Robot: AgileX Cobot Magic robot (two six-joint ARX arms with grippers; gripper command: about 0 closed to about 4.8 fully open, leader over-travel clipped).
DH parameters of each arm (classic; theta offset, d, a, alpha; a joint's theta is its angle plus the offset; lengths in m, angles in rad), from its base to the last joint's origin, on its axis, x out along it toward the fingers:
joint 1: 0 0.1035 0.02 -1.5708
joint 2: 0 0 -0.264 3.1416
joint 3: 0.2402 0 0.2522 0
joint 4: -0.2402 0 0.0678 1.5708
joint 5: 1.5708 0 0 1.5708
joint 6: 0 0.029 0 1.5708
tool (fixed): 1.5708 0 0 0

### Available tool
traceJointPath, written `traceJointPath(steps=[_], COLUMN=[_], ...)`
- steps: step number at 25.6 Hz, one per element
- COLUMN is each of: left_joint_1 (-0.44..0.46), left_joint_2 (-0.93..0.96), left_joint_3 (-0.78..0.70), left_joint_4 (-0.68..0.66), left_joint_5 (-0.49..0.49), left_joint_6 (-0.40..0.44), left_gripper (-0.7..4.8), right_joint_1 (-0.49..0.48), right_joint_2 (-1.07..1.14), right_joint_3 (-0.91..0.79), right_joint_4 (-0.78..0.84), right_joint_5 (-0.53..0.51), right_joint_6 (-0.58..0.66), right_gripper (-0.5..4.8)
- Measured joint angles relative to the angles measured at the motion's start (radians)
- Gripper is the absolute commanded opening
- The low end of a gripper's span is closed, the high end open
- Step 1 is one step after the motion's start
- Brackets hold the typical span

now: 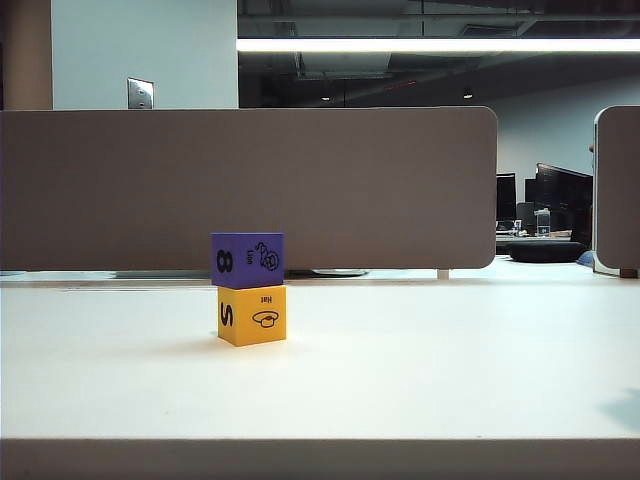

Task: Stack the letter block on the right onto the letter block on the left.

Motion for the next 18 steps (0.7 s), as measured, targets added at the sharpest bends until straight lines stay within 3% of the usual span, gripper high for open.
traceJointPath(steps=[3, 5, 7, 11, 18], left_joint_1=[0.0, 0.0, 0.0, 0.0, 0.0], left_joint_2=[-0.033, -0.053, -0.053, -0.061, -0.149], left_joint_3=[-0.101, -0.215, -0.281, -0.34, -0.471], left_joint_4=[0.063, 0.201, 0.252, 0.282, 0.408], left_joint_5=[0.045, 0.059, 0.091, 0.131, 0.145], left_joint_6=[0.002, 0.002, 0.001, 0.002, -0.044], left_gripper=[-0.06, -0.06, -0.06, -0.05, -0.06], right_joint_1=[0.0, 0.0, 0.0, 0.0, 0.005], right_joint_2=[-0.13, -0.288, -0.395, -0.502, -0.688], right_joint_3=[-0.139, -0.283, -0.392, -0.472, -0.624], right_joint_4=[0.084, 0.188, 0.238, 0.307, 0.385], right_joint_5=[-0.035, -0.116, -0.137, -0.177, -0.157], right_joint_6=[0.003, 0.004, 0.006, 0.023, 0.002], right_gripper=[-0.04, -0.04, -0.04, -0.04, -0.04])
